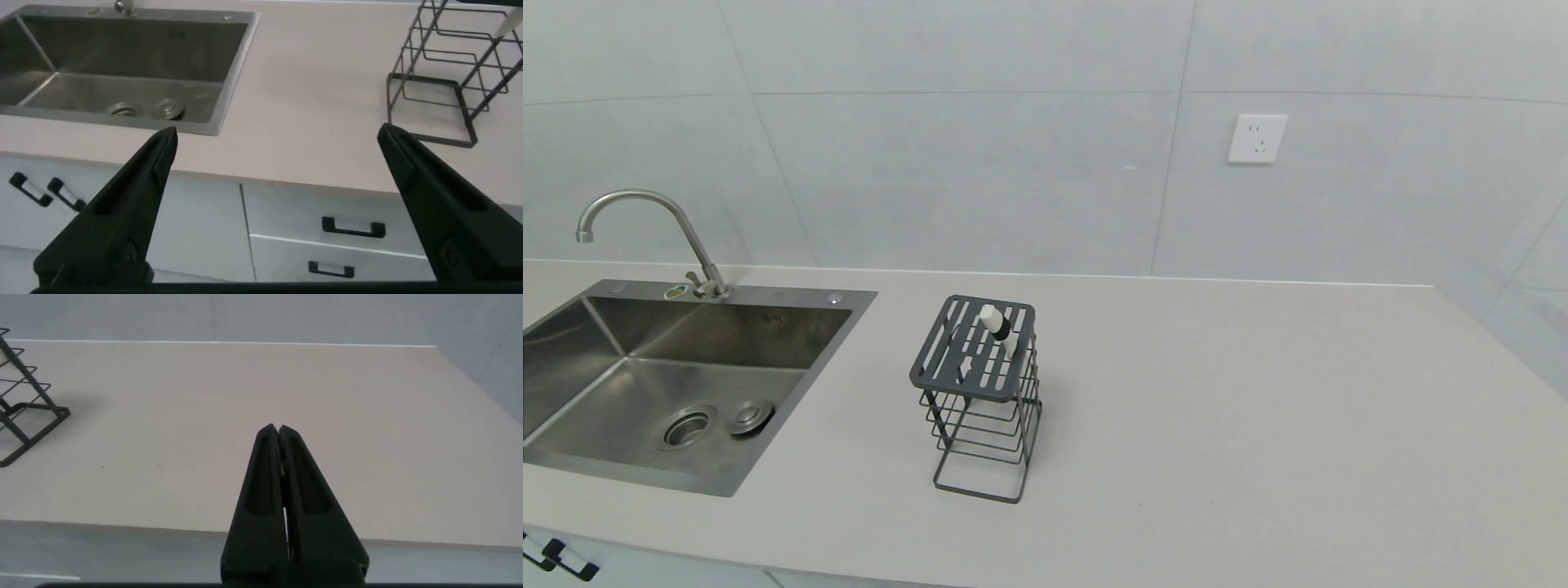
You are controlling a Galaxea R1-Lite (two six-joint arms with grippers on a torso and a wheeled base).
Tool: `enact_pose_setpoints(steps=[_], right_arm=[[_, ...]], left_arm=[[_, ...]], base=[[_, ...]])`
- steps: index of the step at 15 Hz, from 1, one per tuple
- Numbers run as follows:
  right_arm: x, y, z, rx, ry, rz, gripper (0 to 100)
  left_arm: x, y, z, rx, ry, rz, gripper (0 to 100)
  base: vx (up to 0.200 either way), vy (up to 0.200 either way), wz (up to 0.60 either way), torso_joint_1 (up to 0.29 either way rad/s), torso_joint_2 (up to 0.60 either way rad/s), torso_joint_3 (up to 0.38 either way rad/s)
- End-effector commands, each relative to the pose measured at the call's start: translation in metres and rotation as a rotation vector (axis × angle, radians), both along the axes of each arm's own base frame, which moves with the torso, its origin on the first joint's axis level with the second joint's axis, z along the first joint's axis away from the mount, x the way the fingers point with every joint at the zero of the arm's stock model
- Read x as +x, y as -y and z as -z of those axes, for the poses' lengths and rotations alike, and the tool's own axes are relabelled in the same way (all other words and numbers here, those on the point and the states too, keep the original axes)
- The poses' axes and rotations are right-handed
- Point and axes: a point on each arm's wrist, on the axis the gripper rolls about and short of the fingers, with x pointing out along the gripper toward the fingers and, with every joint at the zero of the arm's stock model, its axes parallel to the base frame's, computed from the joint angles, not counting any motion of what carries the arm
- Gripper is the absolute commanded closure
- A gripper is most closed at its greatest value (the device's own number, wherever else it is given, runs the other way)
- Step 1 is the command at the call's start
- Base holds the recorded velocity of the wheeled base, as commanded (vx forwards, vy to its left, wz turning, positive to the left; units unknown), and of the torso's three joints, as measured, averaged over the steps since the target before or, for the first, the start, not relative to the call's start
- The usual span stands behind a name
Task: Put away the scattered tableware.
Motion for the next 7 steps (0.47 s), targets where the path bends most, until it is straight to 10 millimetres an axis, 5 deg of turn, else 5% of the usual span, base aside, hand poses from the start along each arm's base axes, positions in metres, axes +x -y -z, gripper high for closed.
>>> enact_pose_setpoints(steps=[1,7], right_arm=[[0.0001,0.0000,-0.0001,0.000,-0.001,-0.002,100],[0.0001,0.0000,-0.0001,-0.001,-0.001,-0.002,100]], left_arm=[[-0.0048,0.0002,0.0011,0.000,0.065,0.001,0],[-0.0051,0.0003,0.0014,-0.012,0.065,-0.001,0]], base=[[0.000,0.000,0.00,0.000,0.00,0.000],[0.000,0.000,0.00,0.000,0.00,0.000]])
